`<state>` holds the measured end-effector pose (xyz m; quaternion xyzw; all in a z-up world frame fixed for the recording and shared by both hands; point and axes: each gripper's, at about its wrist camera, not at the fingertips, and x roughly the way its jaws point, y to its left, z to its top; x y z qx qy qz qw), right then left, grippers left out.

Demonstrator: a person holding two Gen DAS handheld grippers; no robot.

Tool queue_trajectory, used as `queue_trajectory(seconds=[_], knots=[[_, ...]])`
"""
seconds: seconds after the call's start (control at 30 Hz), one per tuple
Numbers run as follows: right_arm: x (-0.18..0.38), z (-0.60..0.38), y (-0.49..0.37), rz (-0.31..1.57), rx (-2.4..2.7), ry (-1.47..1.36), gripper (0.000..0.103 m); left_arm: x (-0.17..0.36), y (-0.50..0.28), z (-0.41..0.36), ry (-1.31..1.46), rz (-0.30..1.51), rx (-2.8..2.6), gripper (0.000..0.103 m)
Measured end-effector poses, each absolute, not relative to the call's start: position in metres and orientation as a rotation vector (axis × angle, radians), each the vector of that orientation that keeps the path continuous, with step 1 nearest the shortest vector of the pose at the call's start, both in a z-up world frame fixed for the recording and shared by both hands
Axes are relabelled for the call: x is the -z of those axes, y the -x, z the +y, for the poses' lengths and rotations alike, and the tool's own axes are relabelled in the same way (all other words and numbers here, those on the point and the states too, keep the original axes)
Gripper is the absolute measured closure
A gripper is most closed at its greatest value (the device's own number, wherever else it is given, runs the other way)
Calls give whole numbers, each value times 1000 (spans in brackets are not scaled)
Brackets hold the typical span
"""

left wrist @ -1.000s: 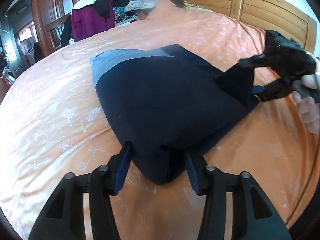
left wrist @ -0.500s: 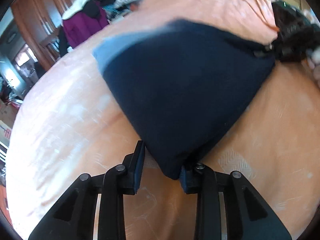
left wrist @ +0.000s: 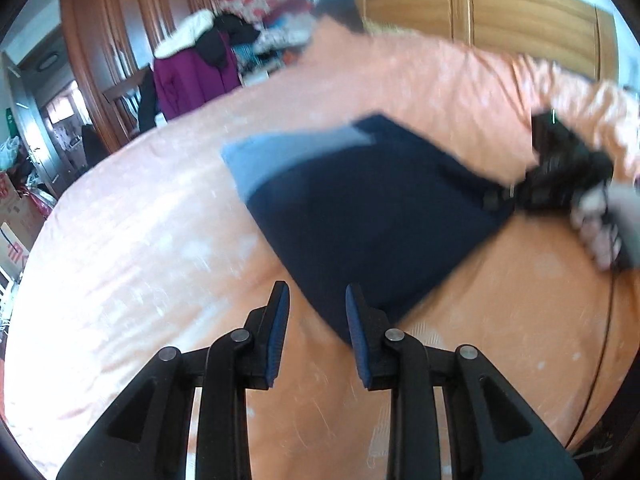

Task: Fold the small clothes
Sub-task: 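Fold the jacket end over with the right tool and release both tools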

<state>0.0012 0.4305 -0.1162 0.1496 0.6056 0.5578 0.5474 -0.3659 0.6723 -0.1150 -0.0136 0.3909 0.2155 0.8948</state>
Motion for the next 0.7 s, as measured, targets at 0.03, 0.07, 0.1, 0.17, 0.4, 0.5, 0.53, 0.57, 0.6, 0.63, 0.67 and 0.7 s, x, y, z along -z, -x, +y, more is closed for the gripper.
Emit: queue_trajectory(seconds=[0.03,0.07,0.1,0.17,0.4,0.5,0.53,0.57,0.6,0.63,0.67,0.7], knots=[[114,430,-1,1424,-1324,-352,101,109,366,675,28,790,-460,71],[111,429,-1,1415,-1325,-353,97,104,366,678,35,768,-460,71],[107,428,-1,1399,-1329,-352,96,103,362,682,41,762,-446,72],[103,426,-1,1392,-1331,-324,88,117,340,685,11,799,-400,72],[47,398,10,1173,-1254,-112,68,186,315,690,26,975,-310,66],[10,404,28,1006,-1313,-31,67,160,328,689,57,905,-340,67],[10,412,29,991,-1346,-21,67,149,331,687,48,870,-348,67],[13,425,32,984,-1376,5,68,141,331,687,45,840,-350,67],[20,438,33,984,-1382,44,69,135,329,688,41,815,-349,66],[36,455,30,1002,-1369,106,74,136,324,692,31,814,-350,62],[50,462,28,1024,-1344,158,79,146,316,697,24,841,-352,59],[72,471,23,1076,-1295,232,81,159,311,702,35,887,-348,58]])
